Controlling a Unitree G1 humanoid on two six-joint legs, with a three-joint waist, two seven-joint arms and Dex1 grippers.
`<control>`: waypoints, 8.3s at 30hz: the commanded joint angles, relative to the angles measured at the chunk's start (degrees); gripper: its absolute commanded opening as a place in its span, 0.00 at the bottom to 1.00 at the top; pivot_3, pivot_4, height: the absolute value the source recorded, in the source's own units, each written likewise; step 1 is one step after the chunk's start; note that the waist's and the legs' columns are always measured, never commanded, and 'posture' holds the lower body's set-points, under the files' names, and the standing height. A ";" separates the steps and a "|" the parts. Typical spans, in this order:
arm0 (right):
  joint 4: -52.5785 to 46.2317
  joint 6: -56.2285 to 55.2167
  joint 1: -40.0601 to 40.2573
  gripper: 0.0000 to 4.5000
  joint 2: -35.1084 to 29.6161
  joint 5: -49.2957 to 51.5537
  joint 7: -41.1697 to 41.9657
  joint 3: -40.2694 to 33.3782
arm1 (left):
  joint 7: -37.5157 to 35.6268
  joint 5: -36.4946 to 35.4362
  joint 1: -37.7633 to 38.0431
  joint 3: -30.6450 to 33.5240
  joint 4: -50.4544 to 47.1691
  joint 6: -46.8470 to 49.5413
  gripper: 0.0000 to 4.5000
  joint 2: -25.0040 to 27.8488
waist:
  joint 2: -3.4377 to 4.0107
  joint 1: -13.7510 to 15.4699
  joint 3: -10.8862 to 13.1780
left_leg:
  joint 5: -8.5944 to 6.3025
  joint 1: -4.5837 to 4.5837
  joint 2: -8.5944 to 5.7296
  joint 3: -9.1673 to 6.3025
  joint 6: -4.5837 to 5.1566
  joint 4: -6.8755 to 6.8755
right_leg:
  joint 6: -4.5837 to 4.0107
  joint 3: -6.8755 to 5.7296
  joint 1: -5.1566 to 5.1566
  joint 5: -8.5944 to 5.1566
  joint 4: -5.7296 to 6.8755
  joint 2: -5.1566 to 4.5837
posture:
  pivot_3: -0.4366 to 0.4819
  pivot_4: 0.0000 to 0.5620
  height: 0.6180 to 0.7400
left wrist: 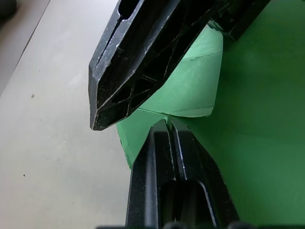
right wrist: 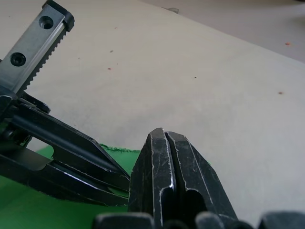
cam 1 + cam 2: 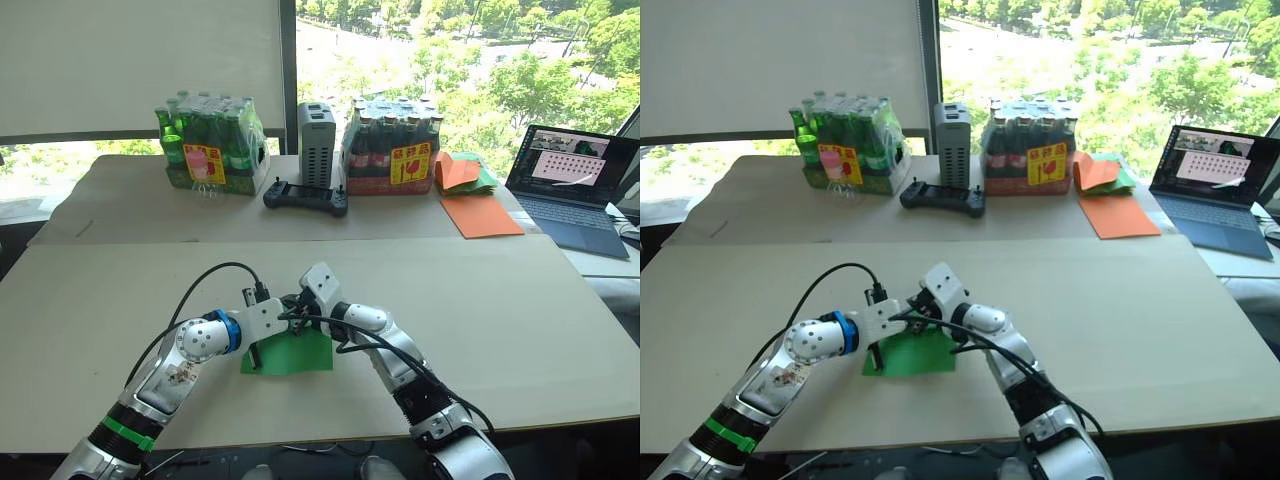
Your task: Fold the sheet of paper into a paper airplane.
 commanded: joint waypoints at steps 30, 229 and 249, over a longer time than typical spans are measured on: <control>2.42 0.87 -0.64 0.00 -2.31 -4.88 -0.35 4.96 | -7.58 -21.19 4.56 14.18 -11.94 18.69 0.99 -2.94 | 0.00 -0.36 0.00 | 0.00 0.01 0.02 -0.01 0.00 0.00 | 0.00 0.01 -0.02 0.00 0.04 0.01 | 0.48 0.27 0.89; 1.60 1.98 -0.77 0.00 0.48 -6.38 -3.56 5.52 | 13.36 -49.56 11.02 31.11 -2.60 44.99 0.05 -7.99 | -0.01 -1.01 0.00 | 0.00 0.06 0.02 -0.06 -0.02 -0.09 | -0.03 0.00 0.00 0.01 -0.05 0.00 | 0.48 0.27 0.89; 1.35 1.89 -0.53 0.00 0.25 -6.38 -3.76 5.58 | 16.42 -53.81 9.58 33.13 -7.63 45.67 0.05 -12.02 | -0.01 -1.21 0.00 | 0.00 0.04 0.02 -0.06 -0.02 -0.09 | -0.04 -0.01 -0.01 0.01 -0.04 0.00 | 0.48 0.27 0.89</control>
